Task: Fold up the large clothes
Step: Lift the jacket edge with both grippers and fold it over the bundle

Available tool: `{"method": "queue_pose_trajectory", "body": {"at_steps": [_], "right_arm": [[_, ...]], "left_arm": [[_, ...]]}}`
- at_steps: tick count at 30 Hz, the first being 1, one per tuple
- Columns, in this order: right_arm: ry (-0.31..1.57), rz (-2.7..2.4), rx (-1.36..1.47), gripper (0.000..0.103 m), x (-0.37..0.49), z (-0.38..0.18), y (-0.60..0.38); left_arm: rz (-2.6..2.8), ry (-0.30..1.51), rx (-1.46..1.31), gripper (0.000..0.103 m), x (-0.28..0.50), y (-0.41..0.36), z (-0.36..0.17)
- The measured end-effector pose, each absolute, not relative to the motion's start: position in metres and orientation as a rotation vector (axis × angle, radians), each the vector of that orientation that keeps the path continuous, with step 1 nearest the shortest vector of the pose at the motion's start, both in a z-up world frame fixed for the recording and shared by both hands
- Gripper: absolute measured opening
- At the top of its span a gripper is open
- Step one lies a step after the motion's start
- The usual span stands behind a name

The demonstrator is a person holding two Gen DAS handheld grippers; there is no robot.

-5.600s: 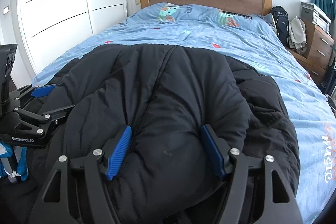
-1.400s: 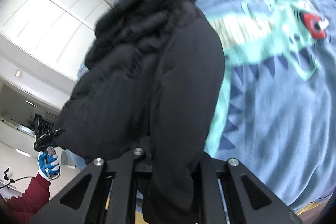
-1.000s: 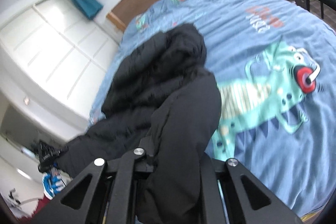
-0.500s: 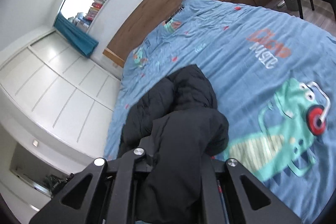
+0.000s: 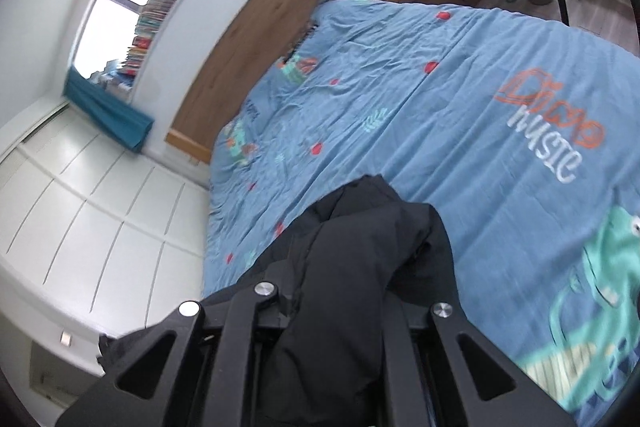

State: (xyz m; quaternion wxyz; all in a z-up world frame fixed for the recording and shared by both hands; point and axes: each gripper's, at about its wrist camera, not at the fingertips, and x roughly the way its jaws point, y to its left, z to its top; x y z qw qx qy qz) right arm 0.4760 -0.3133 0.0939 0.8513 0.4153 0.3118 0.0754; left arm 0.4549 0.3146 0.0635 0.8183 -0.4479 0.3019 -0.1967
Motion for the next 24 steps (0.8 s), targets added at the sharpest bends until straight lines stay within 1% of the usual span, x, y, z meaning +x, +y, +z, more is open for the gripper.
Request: {"method": "queue_pose_trajectory", "body": {"at_steps": [5,10,16,24], "right_arm": [[0.696,0.097,0.91,0.01,0.534,0.072,-0.314],[0.756,0.028,0.959,0.01,0.584,0.041,-0.313],[0.848,-0.031,0.974,0.012,0.625,0.007,-0.31],[0.947,-0.096,0.972,0.013,0.668,-0.03,-0.307]], "left_arm": [[-0.386,0.695,-0.964,0.027,0.515,0.317,0.044],[-0.324,0.772,-0.984,0.03,0.553,0.317,0.017],[-0.265,0.865,-1.014,0.032,0.599,0.316,-0.019],[-0.233,0.947,-0.984,0.034,0.639,0.308,-0.042]]}}
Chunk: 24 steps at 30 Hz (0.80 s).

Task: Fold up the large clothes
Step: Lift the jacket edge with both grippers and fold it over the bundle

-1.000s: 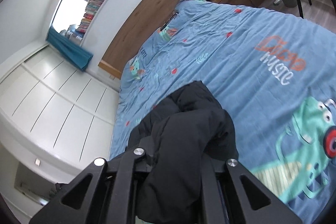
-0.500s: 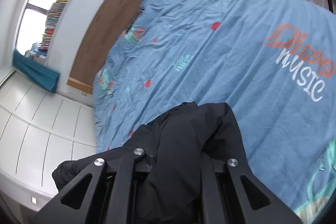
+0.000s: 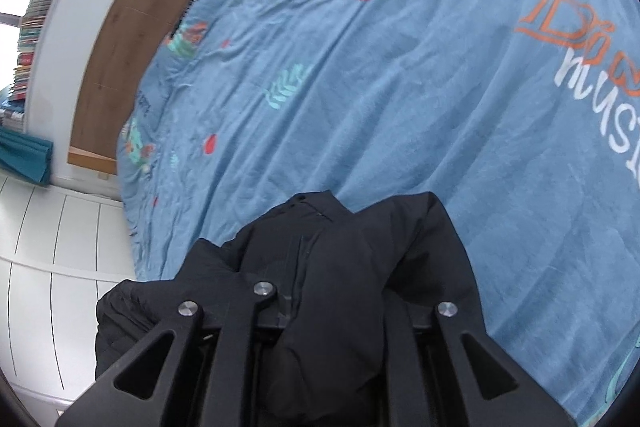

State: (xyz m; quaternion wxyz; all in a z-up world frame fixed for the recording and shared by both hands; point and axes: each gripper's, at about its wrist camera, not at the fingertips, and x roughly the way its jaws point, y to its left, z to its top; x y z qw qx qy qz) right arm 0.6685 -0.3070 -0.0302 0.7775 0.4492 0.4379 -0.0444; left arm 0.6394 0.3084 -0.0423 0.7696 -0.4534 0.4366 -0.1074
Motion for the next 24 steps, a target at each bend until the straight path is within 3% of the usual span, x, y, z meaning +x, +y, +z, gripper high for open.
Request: {"method": "queue_pose_trajectory", "body": {"at_steps": [4,9,12,14,18,24], "right_arm": [[0.983,-0.107,0.96,0.013,0.68,-0.04,-0.305],[0.983,-0.1,0.987,0.018,0.681,-0.044,-0.306],[0.965,-0.075,0.998,0.031,0.678,-0.037,-0.309],[0.947,-0.058,1.015,0.043,0.677,-0.032,-0.31],[0.898,-0.048,1.088,0.05,0.673,-0.022,-0.319],[0.87,-0.012,1.126,0.06,0.672,-0.004,-0.324]], "left_arm": [[-0.243,0.953,-1.011,0.037,0.642,0.31,-0.049],[-0.299,0.88,-1.117,0.066,0.633,0.323,-0.034],[-0.305,0.853,-1.123,0.076,0.631,0.327,-0.017],[-0.3,0.845,-1.123,0.079,0.631,0.328,-0.007],[-0.269,0.791,-1.124,0.086,0.627,0.339,0.015],[-0.201,0.772,-0.989,0.088,0.62,0.346,0.054]]}}
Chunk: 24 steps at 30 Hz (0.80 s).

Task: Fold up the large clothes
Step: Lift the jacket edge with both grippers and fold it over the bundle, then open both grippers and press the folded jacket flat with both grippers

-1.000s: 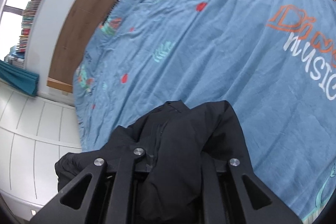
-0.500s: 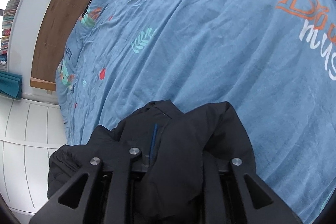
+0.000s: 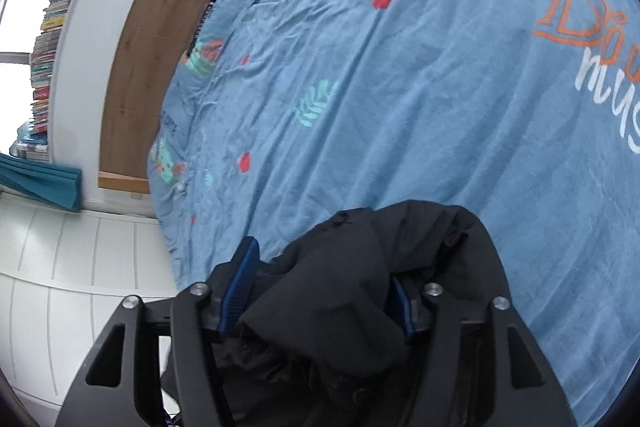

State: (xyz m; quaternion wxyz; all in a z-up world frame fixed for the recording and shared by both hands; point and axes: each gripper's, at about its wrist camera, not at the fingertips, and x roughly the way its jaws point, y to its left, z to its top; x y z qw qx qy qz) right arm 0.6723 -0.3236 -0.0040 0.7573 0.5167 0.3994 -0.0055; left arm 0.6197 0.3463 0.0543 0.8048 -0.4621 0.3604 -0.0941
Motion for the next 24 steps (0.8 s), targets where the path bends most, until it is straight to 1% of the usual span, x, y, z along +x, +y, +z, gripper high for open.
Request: {"method": "queue_pose_trajectory", "body": {"at_steps": [2,4,11,14,17,20,24], "right_arm": [[0.837,0.011,1.168,0.066,0.671,0.005,-0.329],[0.808,0.013,1.191,0.068,0.668,0.014,-0.336],[0.715,-0.001,1.14,0.071,0.66,0.064,-0.358],[0.696,-0.006,1.031,0.072,0.655,0.093,-0.357],[0.709,0.013,0.9,0.072,0.648,0.108,-0.339],[0.746,0.066,0.749,0.072,0.635,0.11,-0.297],[0.783,0.14,0.589,0.072,0.61,0.095,-0.233]], "left_arm": [[-0.186,0.784,-0.925,0.088,0.618,0.341,0.065],[-0.18,0.788,-0.89,0.088,0.616,0.336,0.071],[-0.183,0.794,-0.818,0.088,0.611,0.315,0.083],[-0.171,0.799,-0.738,0.088,0.606,0.3,0.09],[-0.156,0.822,-0.616,0.088,0.601,0.276,0.092],[-0.175,0.831,-0.571,0.088,0.589,0.256,0.083],[-0.217,0.856,-0.548,0.088,0.569,0.234,0.065]]}}
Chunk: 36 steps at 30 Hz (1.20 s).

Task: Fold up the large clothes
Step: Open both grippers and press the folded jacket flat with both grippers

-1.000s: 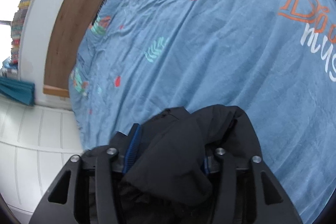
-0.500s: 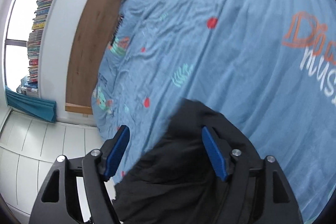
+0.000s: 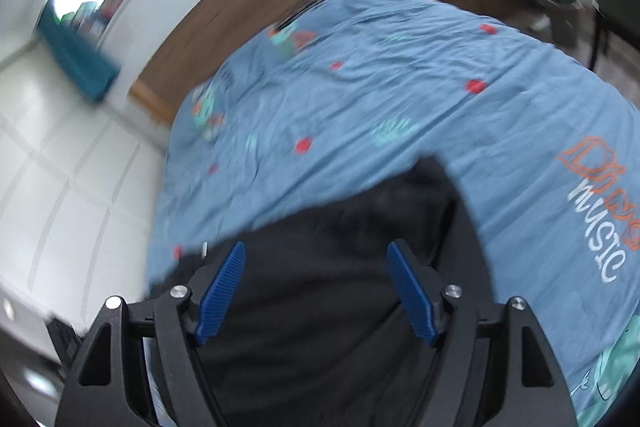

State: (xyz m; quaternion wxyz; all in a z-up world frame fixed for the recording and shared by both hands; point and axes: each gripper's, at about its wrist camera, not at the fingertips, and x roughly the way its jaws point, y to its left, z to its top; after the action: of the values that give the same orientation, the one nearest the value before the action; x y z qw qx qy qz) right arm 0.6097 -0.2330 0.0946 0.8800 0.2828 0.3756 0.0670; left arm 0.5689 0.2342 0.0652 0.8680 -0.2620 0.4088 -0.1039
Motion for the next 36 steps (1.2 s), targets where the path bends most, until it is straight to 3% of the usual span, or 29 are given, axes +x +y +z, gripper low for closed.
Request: {"method": "queue_pose_trajectory", "body": {"at_steps": [8,14,28,36], "right_arm": [[0.857,0.291,0.405,0.072,0.561,0.063,-0.127],[0.875,0.299,0.279,0.073,0.569,0.05,-0.079],[0.919,0.22,0.114,0.075,0.691,0.037,-0.068],[1.039,0.19,0.11,0.079,0.758,-0.004,-0.064]], "left_arm": [[-0.271,0.906,-0.382,0.088,0.544,0.178,0.04],[-0.276,0.947,-0.238,0.089,0.581,0.14,0.027],[-0.189,1.028,-0.046,0.101,0.696,0.111,0.007],[-0.156,1.112,-0.098,0.102,0.745,0.116,-0.038]]}}
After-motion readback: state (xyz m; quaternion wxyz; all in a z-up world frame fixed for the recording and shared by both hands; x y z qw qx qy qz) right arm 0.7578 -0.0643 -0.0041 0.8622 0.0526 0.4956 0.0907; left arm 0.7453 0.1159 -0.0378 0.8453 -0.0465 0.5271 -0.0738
